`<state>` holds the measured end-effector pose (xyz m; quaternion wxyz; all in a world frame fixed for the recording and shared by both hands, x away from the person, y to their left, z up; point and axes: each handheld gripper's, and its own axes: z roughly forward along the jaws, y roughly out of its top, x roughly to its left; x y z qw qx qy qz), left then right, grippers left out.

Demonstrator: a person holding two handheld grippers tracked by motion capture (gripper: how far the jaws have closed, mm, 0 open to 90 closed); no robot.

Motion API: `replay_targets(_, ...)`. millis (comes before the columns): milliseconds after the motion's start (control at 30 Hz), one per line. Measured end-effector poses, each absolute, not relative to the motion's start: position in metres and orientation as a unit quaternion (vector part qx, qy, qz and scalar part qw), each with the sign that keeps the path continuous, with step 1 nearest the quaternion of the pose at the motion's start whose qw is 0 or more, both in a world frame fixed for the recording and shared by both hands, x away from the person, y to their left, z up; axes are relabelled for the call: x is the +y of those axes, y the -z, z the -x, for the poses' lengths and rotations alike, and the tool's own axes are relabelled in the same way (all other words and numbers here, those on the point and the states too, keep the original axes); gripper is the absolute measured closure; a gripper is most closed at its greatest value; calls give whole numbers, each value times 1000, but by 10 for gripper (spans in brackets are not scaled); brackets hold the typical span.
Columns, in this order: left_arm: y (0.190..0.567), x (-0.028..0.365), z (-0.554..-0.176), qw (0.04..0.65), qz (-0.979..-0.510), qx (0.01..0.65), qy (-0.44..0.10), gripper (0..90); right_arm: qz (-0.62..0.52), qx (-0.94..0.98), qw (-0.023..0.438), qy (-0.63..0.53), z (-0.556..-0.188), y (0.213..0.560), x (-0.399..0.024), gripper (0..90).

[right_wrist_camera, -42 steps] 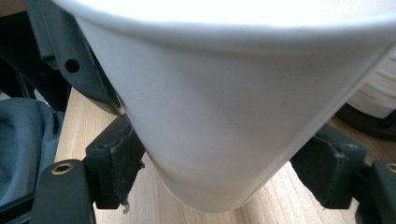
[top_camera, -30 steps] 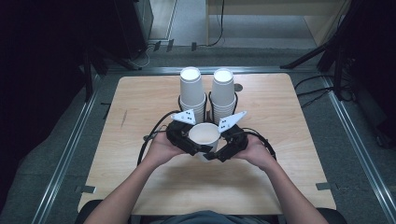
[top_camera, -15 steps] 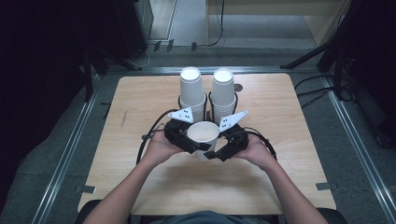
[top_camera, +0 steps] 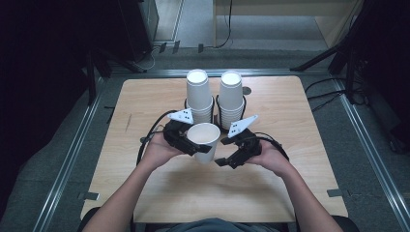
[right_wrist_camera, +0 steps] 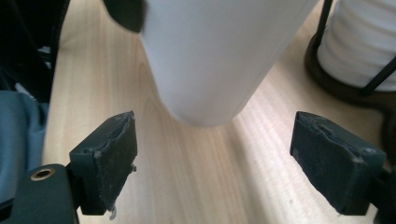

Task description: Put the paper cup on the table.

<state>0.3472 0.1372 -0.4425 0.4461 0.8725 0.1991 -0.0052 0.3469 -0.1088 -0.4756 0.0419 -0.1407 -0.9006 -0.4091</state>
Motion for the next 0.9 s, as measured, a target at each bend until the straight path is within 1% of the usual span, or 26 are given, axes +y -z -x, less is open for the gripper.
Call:
replay_targets(133,444,142,-349,443,-873,205,2,186,151,-908,36,390,-344,477,-111,152)
replay_targets(267,445,146,-350,440,-873,211,11,184,149,-912,15,382,-341,478,-114,152)
replay_targets(333,445,149,-350,439,-873,211,6,184,158,-910,6,383,-342,477,-116,152)
replay_targets(900,446,176,-350,437,-868,237,-8,180,179,-902,-6,394,-356,471,-134,153)
